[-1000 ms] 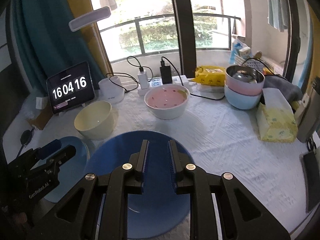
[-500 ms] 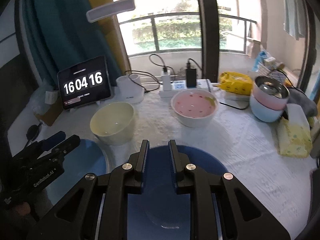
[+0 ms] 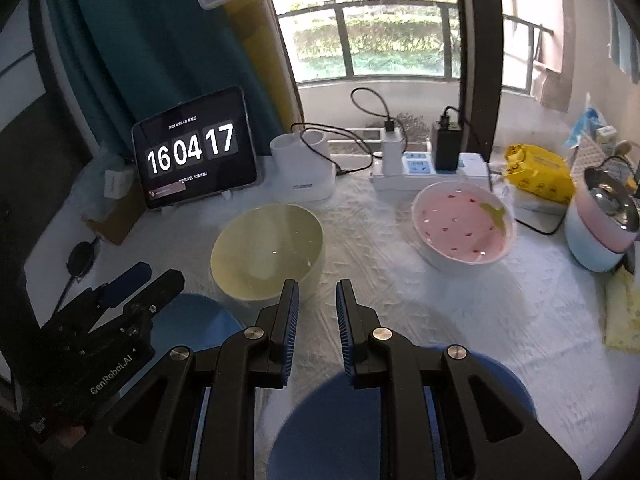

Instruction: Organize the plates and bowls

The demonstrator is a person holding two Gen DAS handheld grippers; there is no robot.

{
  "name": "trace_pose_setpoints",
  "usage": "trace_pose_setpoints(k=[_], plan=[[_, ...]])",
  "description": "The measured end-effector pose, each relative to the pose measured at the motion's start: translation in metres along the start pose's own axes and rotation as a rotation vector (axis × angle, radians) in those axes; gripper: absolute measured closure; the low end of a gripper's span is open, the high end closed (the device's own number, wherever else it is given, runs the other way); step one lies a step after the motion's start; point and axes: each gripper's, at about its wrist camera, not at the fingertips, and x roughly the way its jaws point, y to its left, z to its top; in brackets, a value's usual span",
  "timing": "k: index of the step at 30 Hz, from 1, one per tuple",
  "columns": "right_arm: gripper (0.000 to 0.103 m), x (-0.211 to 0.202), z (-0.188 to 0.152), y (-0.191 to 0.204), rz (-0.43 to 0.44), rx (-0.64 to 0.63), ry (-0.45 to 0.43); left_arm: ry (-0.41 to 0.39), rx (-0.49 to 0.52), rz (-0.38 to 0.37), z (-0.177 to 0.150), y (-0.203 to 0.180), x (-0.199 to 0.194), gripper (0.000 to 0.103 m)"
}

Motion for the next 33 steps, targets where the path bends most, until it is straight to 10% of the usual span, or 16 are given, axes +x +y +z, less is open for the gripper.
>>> trace_pose_setpoints(k=[33], plan=[[0.076, 0.122, 0.023, -0.012, 0.008, 0.182, 0.289, 0.273, -0.100, 0.016, 0.013, 0.001, 0.096, 0.051]])
